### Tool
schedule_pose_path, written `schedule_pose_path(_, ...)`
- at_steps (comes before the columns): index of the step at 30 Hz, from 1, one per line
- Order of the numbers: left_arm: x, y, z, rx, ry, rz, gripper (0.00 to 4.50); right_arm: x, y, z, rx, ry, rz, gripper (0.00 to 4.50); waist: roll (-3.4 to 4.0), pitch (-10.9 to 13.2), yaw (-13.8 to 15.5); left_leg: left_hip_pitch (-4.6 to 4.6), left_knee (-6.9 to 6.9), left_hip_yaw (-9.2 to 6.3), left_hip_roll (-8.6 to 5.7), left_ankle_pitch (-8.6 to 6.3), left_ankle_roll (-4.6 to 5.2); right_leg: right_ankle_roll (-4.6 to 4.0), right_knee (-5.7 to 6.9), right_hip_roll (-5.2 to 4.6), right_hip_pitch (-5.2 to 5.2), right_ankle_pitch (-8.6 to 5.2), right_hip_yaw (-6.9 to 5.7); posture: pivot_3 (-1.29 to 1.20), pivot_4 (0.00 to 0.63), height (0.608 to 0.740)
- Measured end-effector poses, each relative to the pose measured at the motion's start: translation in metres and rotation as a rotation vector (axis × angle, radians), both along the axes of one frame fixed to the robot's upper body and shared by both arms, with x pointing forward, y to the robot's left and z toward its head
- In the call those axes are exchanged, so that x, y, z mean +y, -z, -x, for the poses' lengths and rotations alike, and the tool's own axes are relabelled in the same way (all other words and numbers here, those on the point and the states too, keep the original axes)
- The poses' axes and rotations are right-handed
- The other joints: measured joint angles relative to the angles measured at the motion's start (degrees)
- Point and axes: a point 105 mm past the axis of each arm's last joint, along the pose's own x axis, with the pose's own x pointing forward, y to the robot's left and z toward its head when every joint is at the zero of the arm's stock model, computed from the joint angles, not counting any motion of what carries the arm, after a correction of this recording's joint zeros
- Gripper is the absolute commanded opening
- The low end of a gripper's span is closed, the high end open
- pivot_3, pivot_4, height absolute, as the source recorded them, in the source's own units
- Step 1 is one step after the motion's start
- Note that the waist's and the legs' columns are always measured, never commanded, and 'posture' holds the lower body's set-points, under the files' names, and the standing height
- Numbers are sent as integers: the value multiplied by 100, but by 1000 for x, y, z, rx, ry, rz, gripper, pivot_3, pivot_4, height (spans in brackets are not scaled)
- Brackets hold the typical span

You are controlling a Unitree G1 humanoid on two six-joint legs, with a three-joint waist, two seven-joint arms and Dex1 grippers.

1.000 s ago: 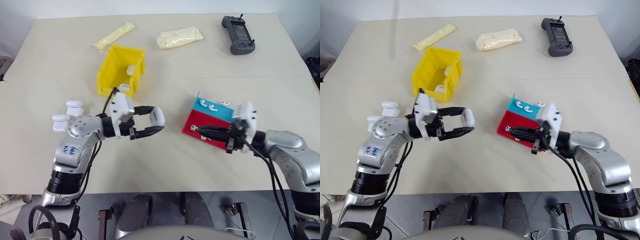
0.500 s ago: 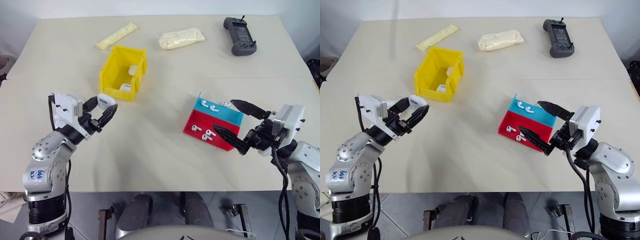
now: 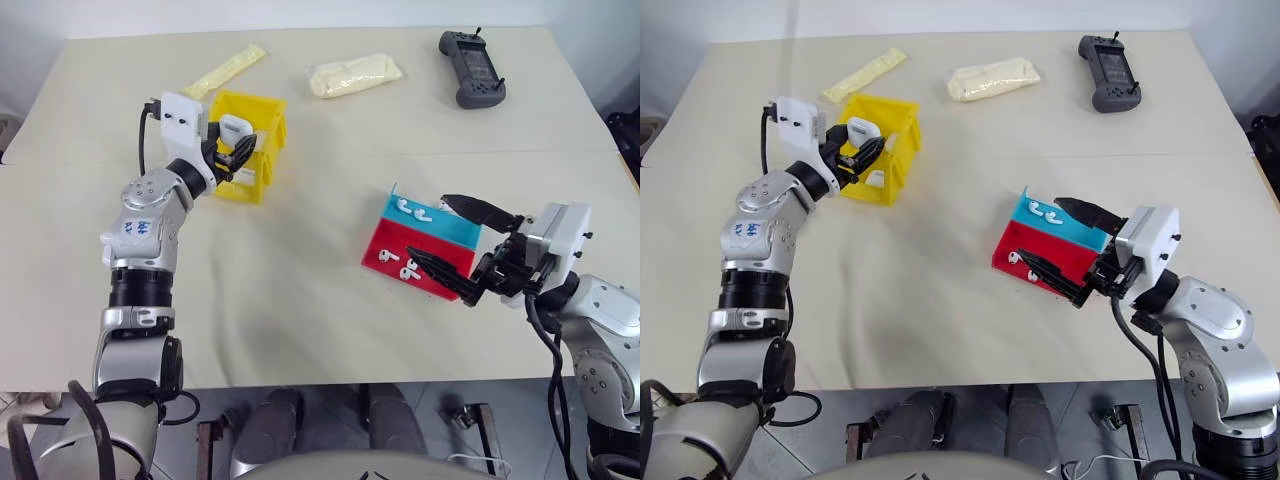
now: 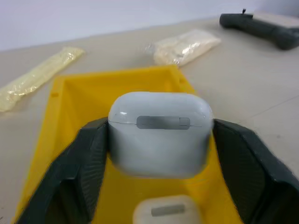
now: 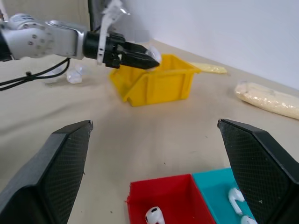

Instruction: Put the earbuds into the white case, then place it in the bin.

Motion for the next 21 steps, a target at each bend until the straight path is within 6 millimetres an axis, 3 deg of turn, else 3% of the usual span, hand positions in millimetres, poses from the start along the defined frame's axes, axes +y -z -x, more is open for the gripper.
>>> schedule_pose_path(5, 1, -5, 11, -26, 67, -25, 4462, 3, -3, -1, -11, 2, -1, 4500, 0, 0, -33, -1, 0, -3, 2, 0, 0, 0, 1, 0, -1, 0, 0, 0, 150, 740)
schedule_pose_path(11, 21, -8, 60, -62, 229, -124, 4462, -1, -2, -1, -2, -2, 38, 4500, 1, 0, -103, 1, 0, -4, 6, 0, 0, -1, 3, 1, -2, 0, 0, 0, 150, 740)
schedule_pose_path(15, 34, 18, 103, 28, 388, -248, 4462, -6, 5, -4, 36, -29, 71, 4500, 3, -1, -102, 3, -2, -2, 6, -1, -1, -2, 1, 0, 1, -1, 2, 0, 150, 740)
schedule_pose_path(21, 43, 51, 145, 121, 548, -320, 4462, -10, 22, -4, 111, -125, 141, 4500, 4, -1, -61, 3, -1, -4, 3, -2, 3, -3, -20, -5, 7, -1, 1, 0, 150, 740)
